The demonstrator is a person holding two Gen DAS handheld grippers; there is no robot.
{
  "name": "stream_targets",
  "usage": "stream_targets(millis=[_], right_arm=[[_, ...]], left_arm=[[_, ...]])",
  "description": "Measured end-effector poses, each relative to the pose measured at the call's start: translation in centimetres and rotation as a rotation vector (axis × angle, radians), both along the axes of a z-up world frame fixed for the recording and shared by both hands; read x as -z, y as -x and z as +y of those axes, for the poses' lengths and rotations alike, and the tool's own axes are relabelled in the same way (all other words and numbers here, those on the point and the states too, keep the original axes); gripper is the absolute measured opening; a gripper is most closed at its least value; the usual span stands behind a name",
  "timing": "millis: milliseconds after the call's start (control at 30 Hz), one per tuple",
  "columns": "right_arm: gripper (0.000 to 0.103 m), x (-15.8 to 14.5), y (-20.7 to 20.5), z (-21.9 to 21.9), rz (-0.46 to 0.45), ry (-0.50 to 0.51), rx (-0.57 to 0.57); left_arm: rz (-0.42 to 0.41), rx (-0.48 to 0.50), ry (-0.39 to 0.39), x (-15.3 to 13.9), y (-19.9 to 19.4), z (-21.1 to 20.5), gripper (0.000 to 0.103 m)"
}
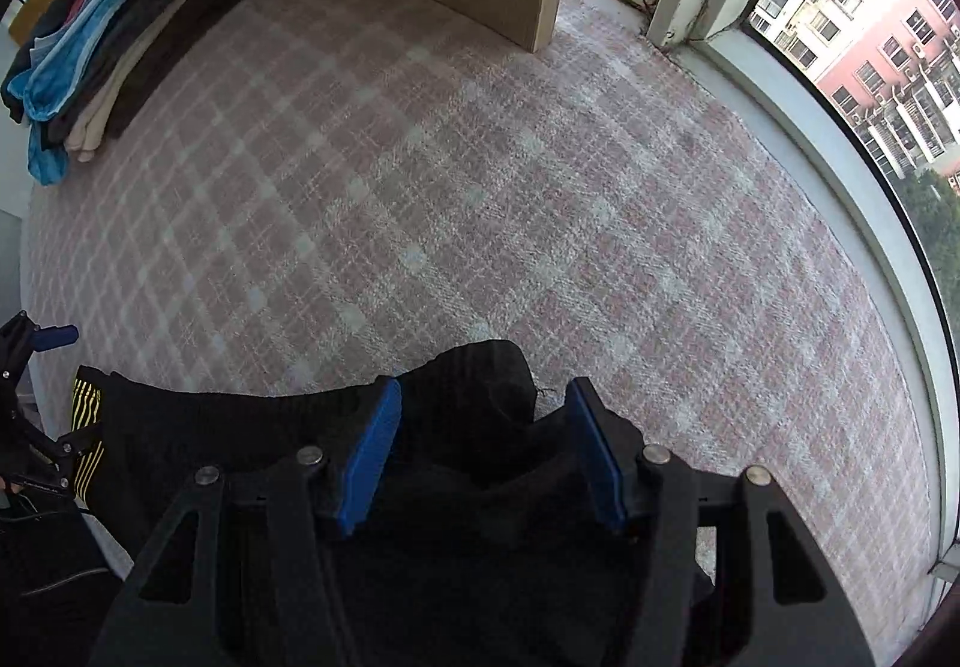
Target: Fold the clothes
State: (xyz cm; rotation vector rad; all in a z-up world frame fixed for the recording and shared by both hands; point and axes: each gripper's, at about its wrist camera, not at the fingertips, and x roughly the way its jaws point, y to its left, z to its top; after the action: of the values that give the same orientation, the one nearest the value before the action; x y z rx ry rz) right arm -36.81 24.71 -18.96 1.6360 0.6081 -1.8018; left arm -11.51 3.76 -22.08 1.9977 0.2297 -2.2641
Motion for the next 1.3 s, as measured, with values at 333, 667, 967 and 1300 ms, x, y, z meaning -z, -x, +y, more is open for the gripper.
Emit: stream_targets(millis=[333, 667, 967, 1300], right_arm=[[0.007, -2.2, -2.7, 2.0, 0.02, 0.091, 0.051], [0.006, -12.3, -7.1, 6.1, 0.204, 0.311, 0.179], [0.006, -28.2, -13.3, 8.4, 0.567, 0.5, 0.294], [0.006, -38.2, -21.7, 9.2, 0.782, 0.573, 0.367]], left_arm=[[0.014, 0.025, -0.006, 0.6, -0.6, 0.8, 0.087], [0.161, 0.021, -0.128, -2.7, -2.8, -0.1, 0.016], [0.548, 0.181, 0.037, -22.0, 0.6, -1.4, 0.014], [0.834, 0.346, 0.159, -38.7, -1.8, -2.8, 0.014]])
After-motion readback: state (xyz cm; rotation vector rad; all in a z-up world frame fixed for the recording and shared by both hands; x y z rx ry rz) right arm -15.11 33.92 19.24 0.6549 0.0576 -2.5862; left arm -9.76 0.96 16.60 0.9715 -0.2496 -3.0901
